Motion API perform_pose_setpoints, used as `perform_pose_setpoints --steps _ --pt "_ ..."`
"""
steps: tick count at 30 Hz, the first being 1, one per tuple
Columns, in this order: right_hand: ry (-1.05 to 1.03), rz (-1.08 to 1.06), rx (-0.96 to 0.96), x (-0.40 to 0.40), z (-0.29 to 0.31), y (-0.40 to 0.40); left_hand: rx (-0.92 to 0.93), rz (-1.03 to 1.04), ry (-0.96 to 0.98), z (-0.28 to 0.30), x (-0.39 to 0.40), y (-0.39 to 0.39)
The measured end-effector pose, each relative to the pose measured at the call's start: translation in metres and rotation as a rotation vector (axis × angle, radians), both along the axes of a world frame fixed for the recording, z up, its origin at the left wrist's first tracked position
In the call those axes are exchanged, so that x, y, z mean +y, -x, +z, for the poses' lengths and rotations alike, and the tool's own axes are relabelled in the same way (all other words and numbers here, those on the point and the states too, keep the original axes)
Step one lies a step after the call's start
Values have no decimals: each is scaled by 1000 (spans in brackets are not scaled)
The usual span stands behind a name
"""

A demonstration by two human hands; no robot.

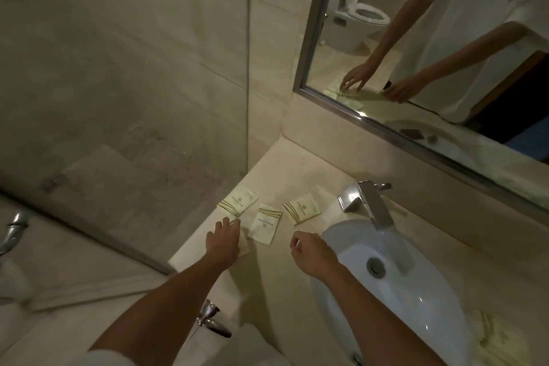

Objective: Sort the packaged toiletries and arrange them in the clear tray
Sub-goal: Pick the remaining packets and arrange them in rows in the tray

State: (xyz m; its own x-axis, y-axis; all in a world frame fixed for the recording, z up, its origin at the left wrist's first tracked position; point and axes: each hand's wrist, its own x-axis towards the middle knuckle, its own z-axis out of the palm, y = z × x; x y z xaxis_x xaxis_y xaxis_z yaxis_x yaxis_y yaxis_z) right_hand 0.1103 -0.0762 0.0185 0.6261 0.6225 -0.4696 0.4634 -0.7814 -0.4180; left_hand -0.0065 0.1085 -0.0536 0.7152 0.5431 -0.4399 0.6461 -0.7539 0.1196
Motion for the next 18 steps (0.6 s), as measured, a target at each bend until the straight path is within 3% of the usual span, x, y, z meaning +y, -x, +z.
perform_pose_setpoints --steps 18 --pt "23 146 -210 91 -51 -8 -47 28 -81 -15 9 4"
